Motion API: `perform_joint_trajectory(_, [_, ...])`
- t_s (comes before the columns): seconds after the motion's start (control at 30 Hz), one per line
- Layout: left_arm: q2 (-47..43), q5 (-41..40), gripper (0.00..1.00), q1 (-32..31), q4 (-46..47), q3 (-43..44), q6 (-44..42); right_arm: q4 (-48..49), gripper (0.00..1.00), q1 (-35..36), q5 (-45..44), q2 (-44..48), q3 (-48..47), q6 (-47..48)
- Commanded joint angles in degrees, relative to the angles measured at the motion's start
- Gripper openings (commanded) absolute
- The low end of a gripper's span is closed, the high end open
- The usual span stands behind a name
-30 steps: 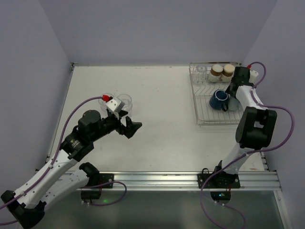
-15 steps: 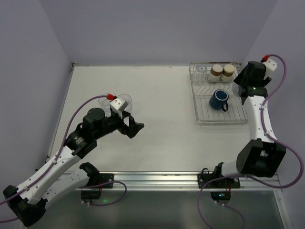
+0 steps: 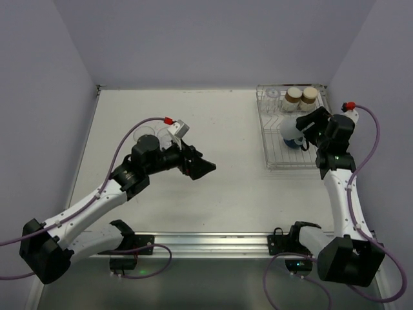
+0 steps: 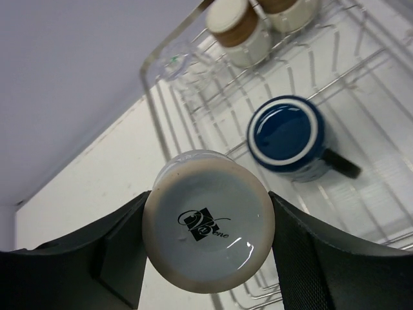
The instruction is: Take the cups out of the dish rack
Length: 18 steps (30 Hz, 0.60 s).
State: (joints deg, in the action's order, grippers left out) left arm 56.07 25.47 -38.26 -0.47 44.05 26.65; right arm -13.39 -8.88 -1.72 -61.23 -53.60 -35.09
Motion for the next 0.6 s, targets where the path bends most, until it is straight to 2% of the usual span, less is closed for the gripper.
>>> perform_joint_trajectory(0.0, [4.6, 2.4, 0.99, -1.3, 13.2, 2.3, 9.1, 13.0, 0.15, 0.6, 13.6, 4.4, 2.4, -8.1])
perform_joint_trajectory(0.1, [8.7, -0.9, 0.98, -2.6, 20.4, 2.4, 12.3, 18.2, 0.15, 1.9, 22.7, 6.6, 6.6, -12.8])
perform_joint_trajectory(0.2, [13.9, -0.1, 0.96, -3.1, 28.0, 4.5, 14.3, 25.2, 0.15, 4.2, 28.8, 8.3, 11.8, -17.9])
perform_joint_trajectory(0.33, [21.2, 0.5, 0.89, -3.5, 31.5, 8.3, 14.4, 33.3, 0.15, 8.4, 33.6, 8.1, 15.6, -23.9])
perform_joint_trajectory(0.5, [26.2, 0.3, 0.88, -3.6, 32.2, 11.8, 13.5, 41.6, 0.15, 13.4, 38.9, 6.8, 19.3, -29.4])
perform_joint_trajectory(0.57, [27.6, 0.7, 0.82, -3.6, 33.1, 12.1, 13.9, 43.3, 0.15, 14.8, 39.0, 6.3, 20.2, -30.3])
